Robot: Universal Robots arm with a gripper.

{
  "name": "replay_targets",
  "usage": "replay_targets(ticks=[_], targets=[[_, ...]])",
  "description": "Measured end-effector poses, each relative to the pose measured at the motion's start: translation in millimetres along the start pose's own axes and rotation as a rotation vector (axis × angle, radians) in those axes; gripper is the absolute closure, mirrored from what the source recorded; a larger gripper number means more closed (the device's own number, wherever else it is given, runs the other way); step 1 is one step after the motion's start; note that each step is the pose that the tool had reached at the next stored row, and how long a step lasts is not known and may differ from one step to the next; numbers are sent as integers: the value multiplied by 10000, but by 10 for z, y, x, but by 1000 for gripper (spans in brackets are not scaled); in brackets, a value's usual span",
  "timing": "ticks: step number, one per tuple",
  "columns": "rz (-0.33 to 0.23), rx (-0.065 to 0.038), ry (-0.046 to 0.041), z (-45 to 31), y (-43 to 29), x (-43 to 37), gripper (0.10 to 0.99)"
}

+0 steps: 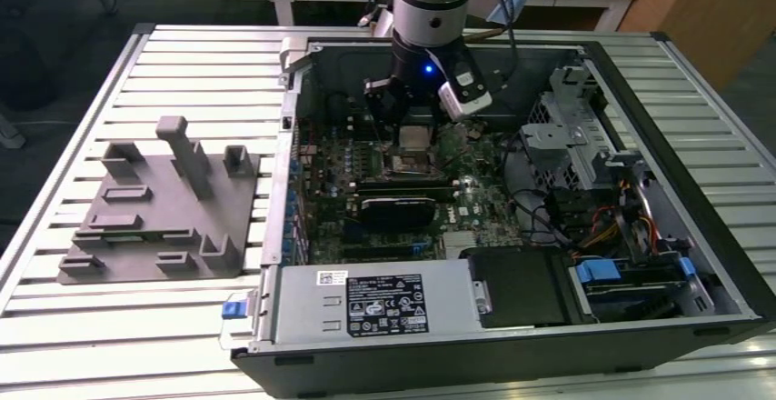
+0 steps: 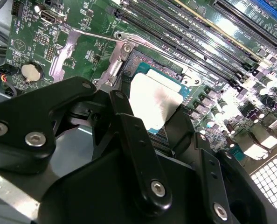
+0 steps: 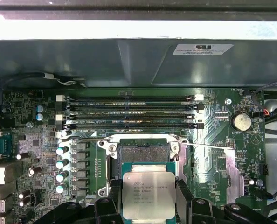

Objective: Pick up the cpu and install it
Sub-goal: 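Place the cpu into insertion slot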

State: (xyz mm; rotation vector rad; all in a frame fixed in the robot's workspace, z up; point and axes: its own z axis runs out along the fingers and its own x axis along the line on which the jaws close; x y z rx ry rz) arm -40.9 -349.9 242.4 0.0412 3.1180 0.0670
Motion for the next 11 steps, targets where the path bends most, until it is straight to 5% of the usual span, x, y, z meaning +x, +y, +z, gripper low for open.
replay_targets(ticks=[4, 11], targets=[[78, 2, -4, 0, 0, 0, 545], [1168, 25, -51, 2, 0, 0, 545]])
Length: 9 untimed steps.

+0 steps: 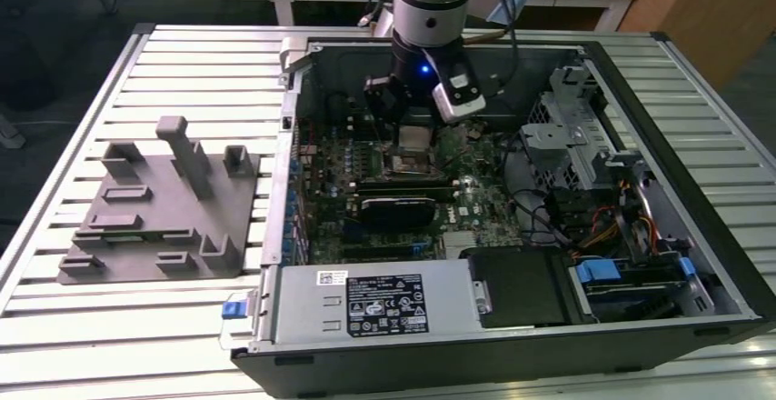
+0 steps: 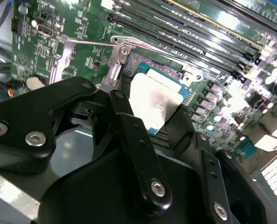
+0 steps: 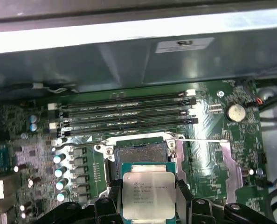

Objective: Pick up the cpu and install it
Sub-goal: 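Place the cpu into insertion slot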

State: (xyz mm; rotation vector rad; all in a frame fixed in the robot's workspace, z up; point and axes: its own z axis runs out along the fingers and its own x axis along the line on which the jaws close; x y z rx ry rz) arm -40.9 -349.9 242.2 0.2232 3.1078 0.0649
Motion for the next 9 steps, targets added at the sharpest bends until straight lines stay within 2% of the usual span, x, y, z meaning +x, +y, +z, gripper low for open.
replay_targets(ticks=[9], targets=[[1498, 33, -64, 3, 0, 0, 545]])
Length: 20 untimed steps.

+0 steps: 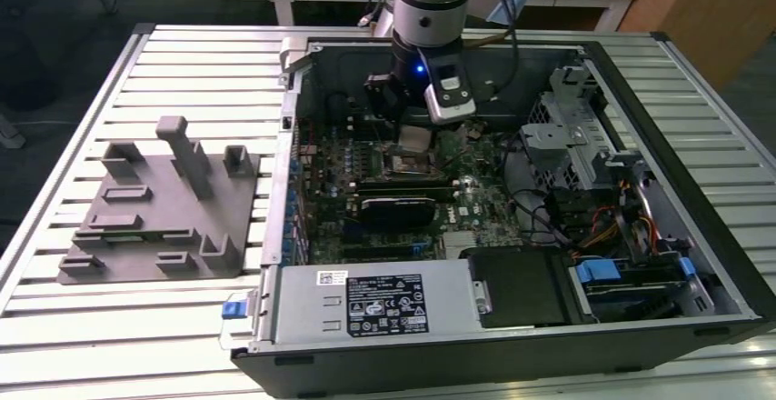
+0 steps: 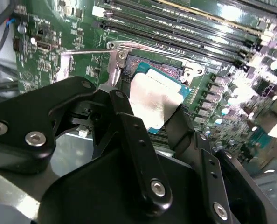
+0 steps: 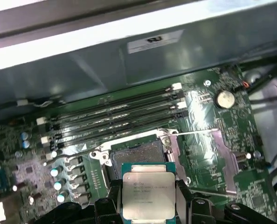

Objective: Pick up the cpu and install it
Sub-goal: 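Place the cpu into insertion slot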

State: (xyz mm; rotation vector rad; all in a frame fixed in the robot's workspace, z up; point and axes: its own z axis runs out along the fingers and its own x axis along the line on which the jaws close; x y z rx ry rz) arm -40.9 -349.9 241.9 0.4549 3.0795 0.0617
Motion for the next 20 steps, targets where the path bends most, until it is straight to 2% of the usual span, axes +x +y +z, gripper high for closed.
replay_targets(ticks=[20], targets=[[3020, 67, -131, 6, 0, 0, 545]])
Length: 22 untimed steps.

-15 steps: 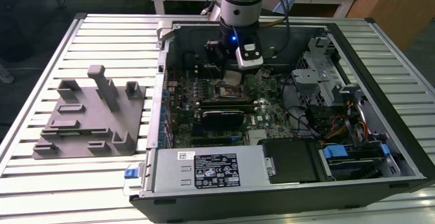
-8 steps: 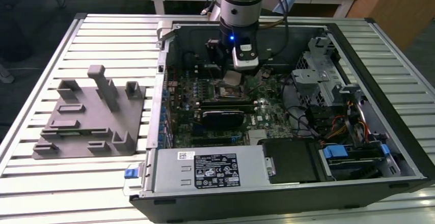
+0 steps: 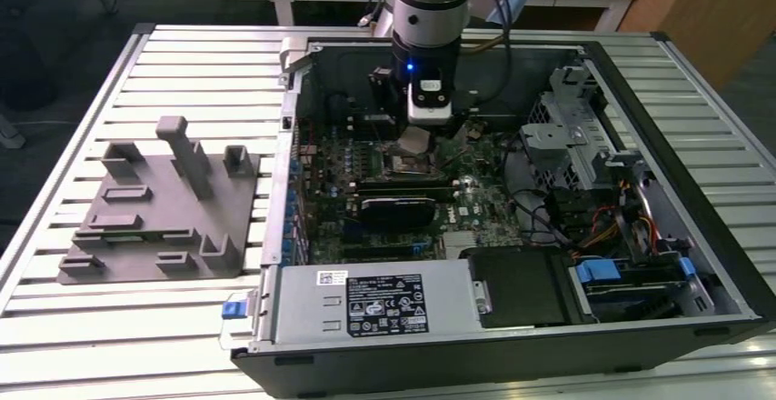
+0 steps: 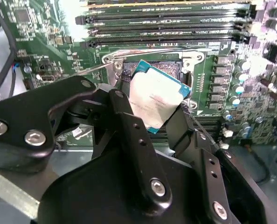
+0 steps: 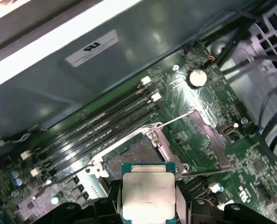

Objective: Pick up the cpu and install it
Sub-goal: 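Place the cpu into insertion slot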

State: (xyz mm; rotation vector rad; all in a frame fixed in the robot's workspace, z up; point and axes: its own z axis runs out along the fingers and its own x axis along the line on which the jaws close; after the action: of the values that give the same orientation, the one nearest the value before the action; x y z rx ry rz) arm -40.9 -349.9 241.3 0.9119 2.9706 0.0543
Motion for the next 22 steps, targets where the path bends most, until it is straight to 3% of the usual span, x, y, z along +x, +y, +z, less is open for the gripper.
replay_targets(ticks=[22], targets=[[2648, 63, -117, 5, 0, 0, 545]])
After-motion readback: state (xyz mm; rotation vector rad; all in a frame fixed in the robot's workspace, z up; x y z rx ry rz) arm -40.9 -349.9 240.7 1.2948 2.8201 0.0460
